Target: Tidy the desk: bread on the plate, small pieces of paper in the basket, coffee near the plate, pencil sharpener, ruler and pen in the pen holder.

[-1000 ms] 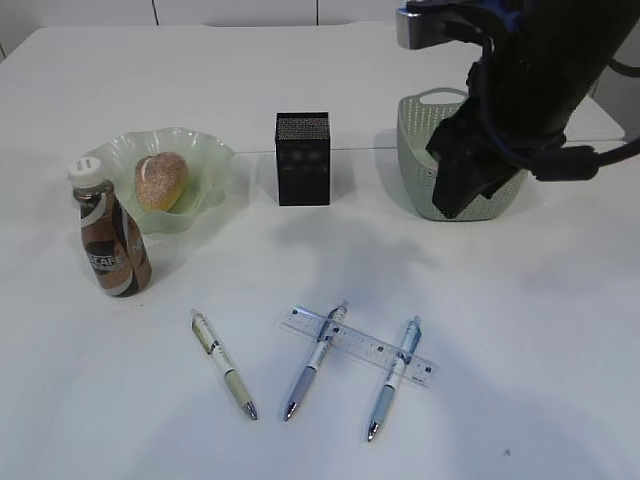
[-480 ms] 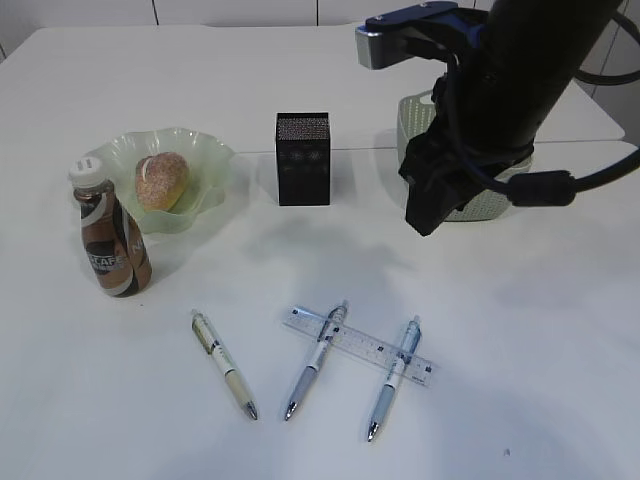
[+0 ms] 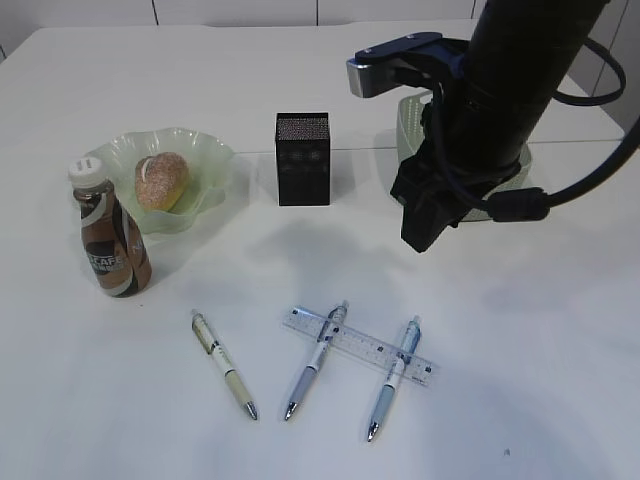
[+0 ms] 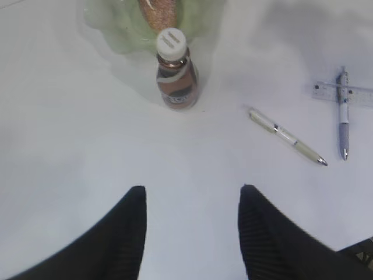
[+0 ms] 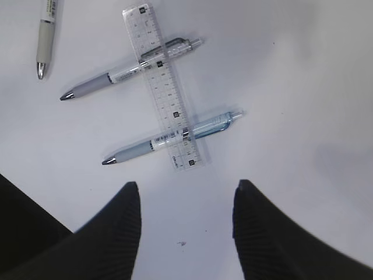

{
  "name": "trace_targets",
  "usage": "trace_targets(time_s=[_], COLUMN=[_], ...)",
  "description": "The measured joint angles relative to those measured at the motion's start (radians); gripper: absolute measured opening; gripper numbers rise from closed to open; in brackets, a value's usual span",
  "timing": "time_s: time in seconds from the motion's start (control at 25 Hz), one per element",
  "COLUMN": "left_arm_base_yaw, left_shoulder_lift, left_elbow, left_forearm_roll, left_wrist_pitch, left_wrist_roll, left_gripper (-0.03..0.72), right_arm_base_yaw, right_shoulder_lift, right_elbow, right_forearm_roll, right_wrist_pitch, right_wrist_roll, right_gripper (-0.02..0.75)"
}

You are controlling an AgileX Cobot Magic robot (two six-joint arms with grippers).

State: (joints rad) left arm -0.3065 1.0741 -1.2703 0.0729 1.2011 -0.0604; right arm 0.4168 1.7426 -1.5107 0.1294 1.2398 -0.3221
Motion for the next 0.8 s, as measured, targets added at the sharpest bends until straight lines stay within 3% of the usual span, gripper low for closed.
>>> trace_targets(time_s=[0.36,0.64,0.8], left_arm_base_yaw=[0.0,0.0,0.0], left_shoulder_lift=[-0.275,-0.412,-0.45], left_elbow=[0.341,0.473,0.486], left_forearm_roll=[-0.042,-0.044,-0.046], left_wrist_pitch=[-0.163,-0.224,-0.235], left_wrist_roll=[0.051,0.076,0.078], left_gripper=[0.358,0.358,0.356], right_arm_base_yaw=[0.0,0.0,0.0], right_shoulder_lift=[0.0,0.002,0.002], right_elbow=[0.0,0.0,0.0], right_forearm_roll=[-0.006,-0.006,-0.006], right_wrist_pitch=[0.0,0.0,0.0], right_wrist_roll=[-0.002,-0.002,-0.002], right_gripper=[0.409,0.41,0.41])
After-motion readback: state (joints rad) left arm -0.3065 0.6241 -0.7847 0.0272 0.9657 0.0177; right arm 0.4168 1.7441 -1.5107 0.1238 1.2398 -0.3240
